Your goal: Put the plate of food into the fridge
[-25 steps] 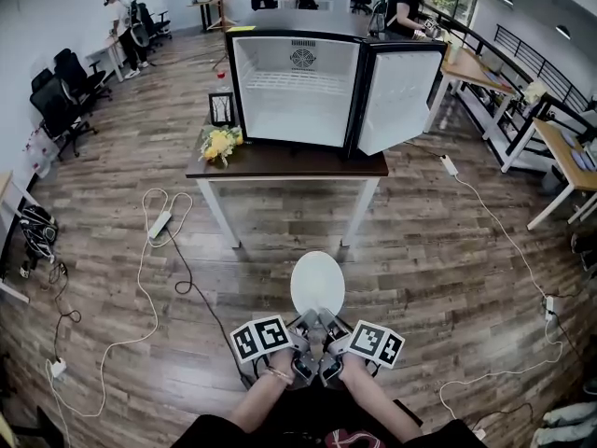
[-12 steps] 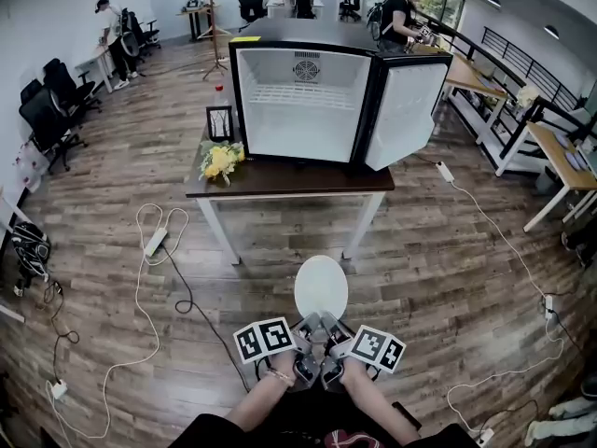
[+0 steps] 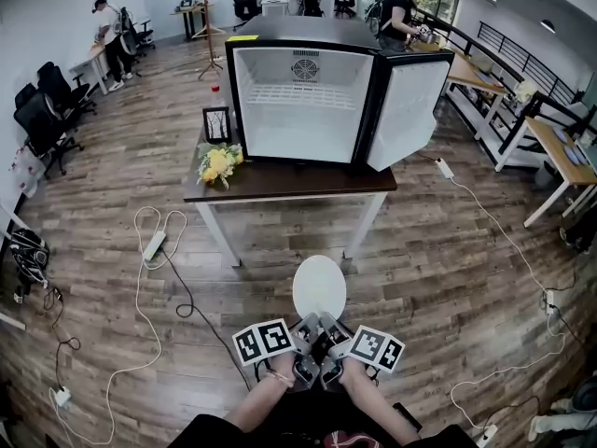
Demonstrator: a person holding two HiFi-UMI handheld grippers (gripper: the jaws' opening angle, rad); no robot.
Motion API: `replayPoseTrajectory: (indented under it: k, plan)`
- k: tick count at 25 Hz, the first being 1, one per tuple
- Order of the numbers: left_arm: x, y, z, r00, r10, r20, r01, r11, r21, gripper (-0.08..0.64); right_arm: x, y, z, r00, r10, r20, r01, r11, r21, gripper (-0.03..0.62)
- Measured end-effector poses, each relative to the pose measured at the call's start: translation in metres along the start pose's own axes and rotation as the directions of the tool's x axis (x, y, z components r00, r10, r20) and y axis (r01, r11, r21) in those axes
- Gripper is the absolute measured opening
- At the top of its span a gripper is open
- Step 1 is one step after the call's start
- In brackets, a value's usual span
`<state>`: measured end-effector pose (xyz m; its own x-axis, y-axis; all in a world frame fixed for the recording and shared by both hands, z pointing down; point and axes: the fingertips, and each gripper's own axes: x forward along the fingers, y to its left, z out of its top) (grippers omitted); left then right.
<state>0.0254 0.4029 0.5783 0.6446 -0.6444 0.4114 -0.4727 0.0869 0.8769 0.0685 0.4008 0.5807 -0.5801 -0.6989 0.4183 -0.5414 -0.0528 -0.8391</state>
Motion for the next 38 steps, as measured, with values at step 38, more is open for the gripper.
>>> replayPoseTrajectory:
  k: [38]
  plan:
    - [0.196, -0.031, 0.177, 0.977, 0.1, 0.19, -0.084, 0.992, -0.091, 0.051, 0.177, -0.012, 0.212, 0.971, 0.057, -0.233, -0.081, 0.992, -0.099, 0.07]
